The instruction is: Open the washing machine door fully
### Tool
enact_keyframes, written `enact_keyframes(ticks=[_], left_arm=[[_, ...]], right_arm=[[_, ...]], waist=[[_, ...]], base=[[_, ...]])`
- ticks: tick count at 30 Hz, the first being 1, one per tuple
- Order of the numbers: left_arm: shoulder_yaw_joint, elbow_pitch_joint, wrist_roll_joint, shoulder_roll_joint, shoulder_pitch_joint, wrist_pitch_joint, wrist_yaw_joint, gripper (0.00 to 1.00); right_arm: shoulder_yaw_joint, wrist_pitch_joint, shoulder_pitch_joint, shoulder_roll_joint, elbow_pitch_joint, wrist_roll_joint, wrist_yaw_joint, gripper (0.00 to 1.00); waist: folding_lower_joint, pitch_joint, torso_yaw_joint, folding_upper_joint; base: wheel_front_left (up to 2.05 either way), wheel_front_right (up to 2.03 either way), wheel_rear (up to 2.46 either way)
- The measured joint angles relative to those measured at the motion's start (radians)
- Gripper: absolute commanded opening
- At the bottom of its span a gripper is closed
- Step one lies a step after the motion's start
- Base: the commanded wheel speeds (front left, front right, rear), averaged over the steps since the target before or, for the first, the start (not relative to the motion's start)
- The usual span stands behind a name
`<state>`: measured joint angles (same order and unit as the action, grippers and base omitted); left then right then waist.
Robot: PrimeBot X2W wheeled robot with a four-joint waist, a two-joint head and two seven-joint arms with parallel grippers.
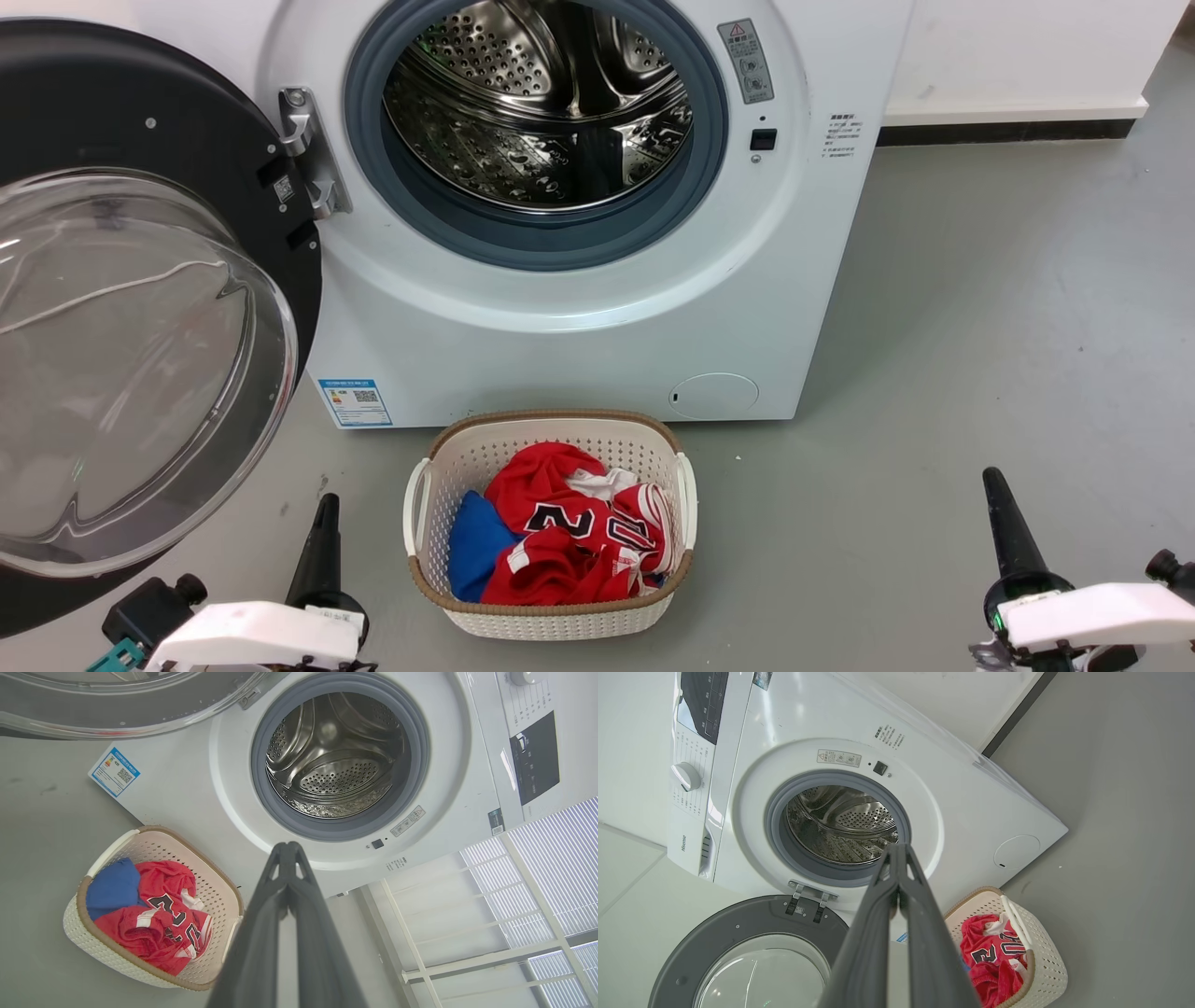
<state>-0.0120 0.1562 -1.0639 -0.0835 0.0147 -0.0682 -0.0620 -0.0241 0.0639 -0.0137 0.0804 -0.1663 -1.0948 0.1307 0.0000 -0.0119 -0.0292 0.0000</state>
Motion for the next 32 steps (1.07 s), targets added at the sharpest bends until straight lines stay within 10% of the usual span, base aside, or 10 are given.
enact_keyframes(ticks=[32], left_arm=[[-0.03,0.048,-0.325,0.0,-0.061,0.08,-0.036,0.0]], right_arm=[[-0.026,-0.081,0.061,0.001,-0.042,-0.306,0.0,0.0]], waist=[[0.0,0.007,0.014,0.0]], base=[[0.0,0.0,0.0]])
